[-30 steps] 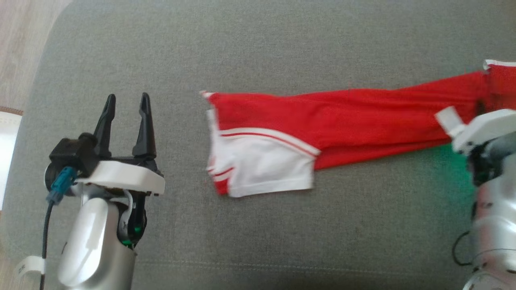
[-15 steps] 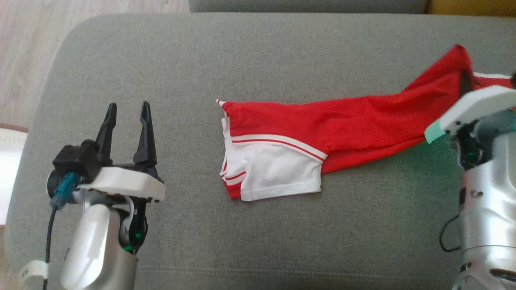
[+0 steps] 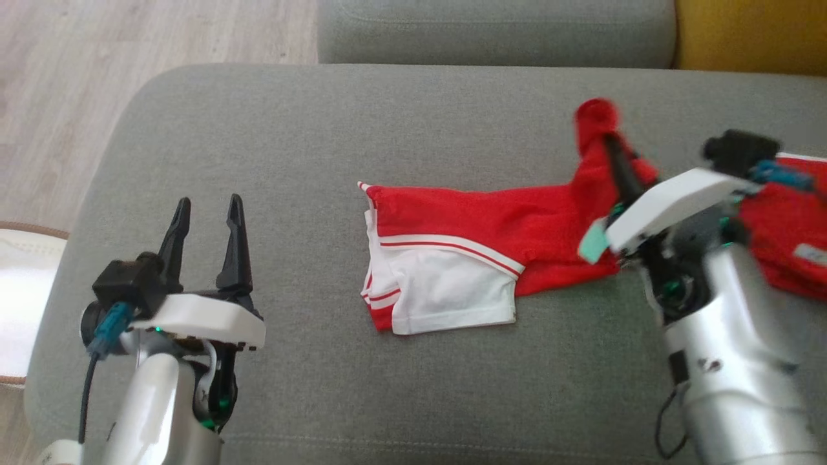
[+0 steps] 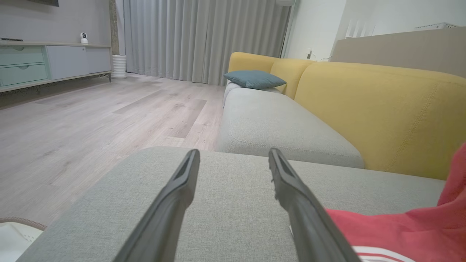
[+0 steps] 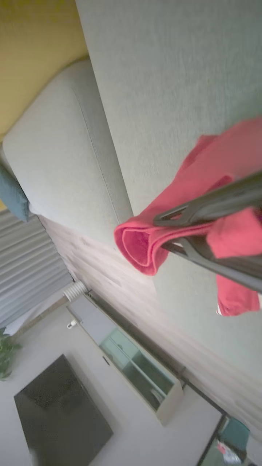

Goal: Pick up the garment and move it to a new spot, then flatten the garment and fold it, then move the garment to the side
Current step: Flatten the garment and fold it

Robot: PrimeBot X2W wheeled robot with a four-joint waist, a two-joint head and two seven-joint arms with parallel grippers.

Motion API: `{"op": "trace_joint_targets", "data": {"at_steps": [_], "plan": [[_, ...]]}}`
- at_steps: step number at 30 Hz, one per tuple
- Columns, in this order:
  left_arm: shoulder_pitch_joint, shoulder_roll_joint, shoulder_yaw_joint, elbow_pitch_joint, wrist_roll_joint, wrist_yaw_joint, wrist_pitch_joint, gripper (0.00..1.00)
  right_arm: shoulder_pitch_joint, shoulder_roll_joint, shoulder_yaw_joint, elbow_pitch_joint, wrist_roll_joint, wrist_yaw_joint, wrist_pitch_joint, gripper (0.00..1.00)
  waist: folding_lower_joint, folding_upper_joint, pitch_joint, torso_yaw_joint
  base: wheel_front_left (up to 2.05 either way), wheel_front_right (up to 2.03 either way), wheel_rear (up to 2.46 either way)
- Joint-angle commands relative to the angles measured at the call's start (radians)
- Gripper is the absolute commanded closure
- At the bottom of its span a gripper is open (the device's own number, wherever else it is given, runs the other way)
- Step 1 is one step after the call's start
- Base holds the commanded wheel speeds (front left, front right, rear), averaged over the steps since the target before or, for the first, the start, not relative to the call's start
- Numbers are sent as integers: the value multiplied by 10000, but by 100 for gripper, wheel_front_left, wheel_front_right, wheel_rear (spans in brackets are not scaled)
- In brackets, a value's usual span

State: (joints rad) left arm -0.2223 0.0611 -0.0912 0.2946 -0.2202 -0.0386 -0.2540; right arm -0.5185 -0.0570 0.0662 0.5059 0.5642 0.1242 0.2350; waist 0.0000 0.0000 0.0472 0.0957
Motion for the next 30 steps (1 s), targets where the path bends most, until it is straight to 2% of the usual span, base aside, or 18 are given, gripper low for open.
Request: {"op": "trace_joint_targets", "data": {"at_steps": [1,8,12,13,19,24,30], "plan": [[-220,91,332,-308,94,-29,-78,0,-173,67,645,-440,389,65,-217,100,0,0,-67,77,0,0,0],[-115,70,317,-323,124,-50,-78,0,39,67,3072,129,2062,65,-1622,100,0,0,-34,341,0,0,0],[-133,42,216,-263,127,-89,-78,0,-282,68,4473,806,3536,65,-2736,100,0,0,62,592,0,0,0],[-133,42,216,-263,127,-89,-78,0,-282,68,4473,806,3536,65,-2736,100,0,0,62,592,0,0,0],[-235,-14,24,-157,77,-104,-78,0,-1095,68,6507,2153,5440,65,-4174,100,0,0,303,1119,0,0,0],[-280,-44,-20,-127,2,-97,-78,0,-1820,68,7825,3143,6798,65,-4756,100,0,0,544,1504,0,0,0],[-344,-69,-54,-73,-64,-109,-78,0,-2373,68,9168,3862,8026,65,-4949,100,0,0,721,1851,0,0,0]]}}
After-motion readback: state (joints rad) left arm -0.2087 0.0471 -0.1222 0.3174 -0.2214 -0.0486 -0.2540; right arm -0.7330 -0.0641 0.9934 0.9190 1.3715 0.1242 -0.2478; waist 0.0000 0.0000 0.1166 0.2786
